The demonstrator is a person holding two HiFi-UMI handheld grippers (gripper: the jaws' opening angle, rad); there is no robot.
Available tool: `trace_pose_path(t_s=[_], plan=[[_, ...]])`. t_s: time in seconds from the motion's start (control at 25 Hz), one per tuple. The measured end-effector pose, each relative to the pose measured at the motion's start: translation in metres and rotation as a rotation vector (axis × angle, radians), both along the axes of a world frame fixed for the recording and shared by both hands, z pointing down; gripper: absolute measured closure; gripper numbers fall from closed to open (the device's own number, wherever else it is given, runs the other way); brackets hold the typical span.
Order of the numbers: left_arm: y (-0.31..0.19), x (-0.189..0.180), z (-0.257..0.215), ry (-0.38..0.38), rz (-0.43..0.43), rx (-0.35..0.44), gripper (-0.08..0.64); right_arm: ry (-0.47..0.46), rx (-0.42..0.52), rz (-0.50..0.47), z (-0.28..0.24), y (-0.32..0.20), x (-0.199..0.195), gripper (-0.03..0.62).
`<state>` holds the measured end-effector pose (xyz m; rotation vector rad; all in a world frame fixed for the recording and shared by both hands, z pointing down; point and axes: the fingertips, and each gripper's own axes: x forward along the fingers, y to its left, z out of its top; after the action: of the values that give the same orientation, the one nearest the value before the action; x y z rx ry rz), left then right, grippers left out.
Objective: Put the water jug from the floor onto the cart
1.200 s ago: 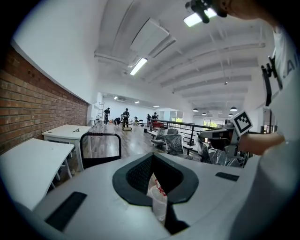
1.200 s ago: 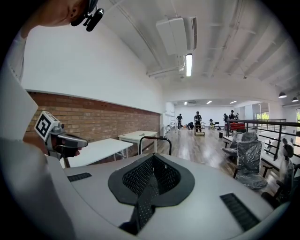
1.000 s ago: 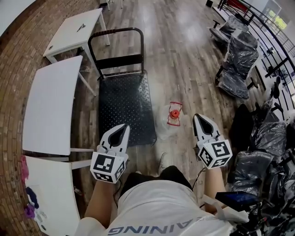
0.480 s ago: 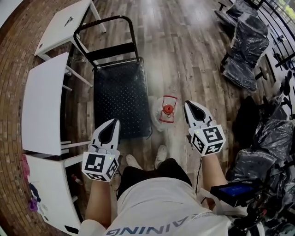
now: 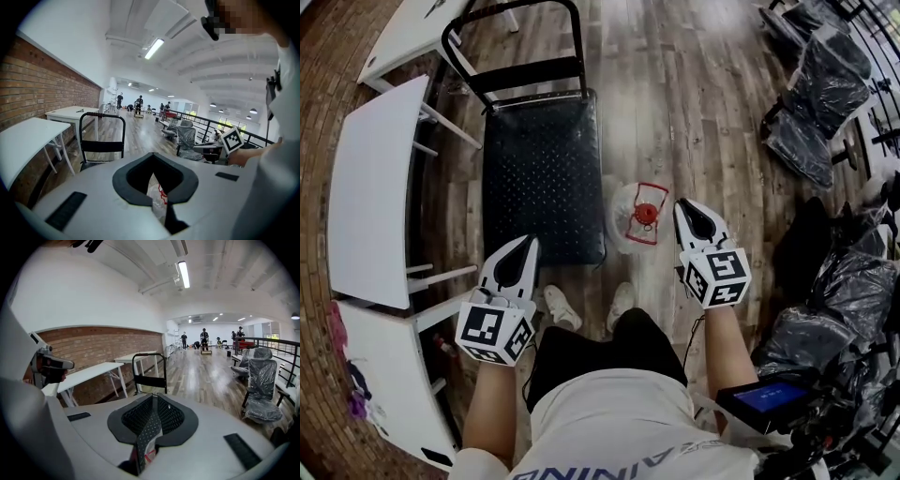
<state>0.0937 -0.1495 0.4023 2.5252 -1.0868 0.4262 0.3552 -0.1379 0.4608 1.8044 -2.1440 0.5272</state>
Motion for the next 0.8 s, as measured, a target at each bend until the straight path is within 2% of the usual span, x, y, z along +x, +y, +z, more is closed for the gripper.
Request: trace_pose_path(t_s=[0.16,0.4,0.8], plan=[[0.001,-0.008,0.020,-0.034,-0.011,-0.025,0.558,0.060,-0.073,-0.005,0.042,-0.010,0.003,0.561],[-0.002,-0.013,0.038,-0.068,-0.013,-0.020,0.558,0.073,-0.148,-0.020,0.107,-0.026,0.010,0.496],[0.000,-0.033,0.093,-0.116,-0.065,-0.097,0.558,0.090,-0.258,-0.072,0.210,-0.038,0.005,0.378]])
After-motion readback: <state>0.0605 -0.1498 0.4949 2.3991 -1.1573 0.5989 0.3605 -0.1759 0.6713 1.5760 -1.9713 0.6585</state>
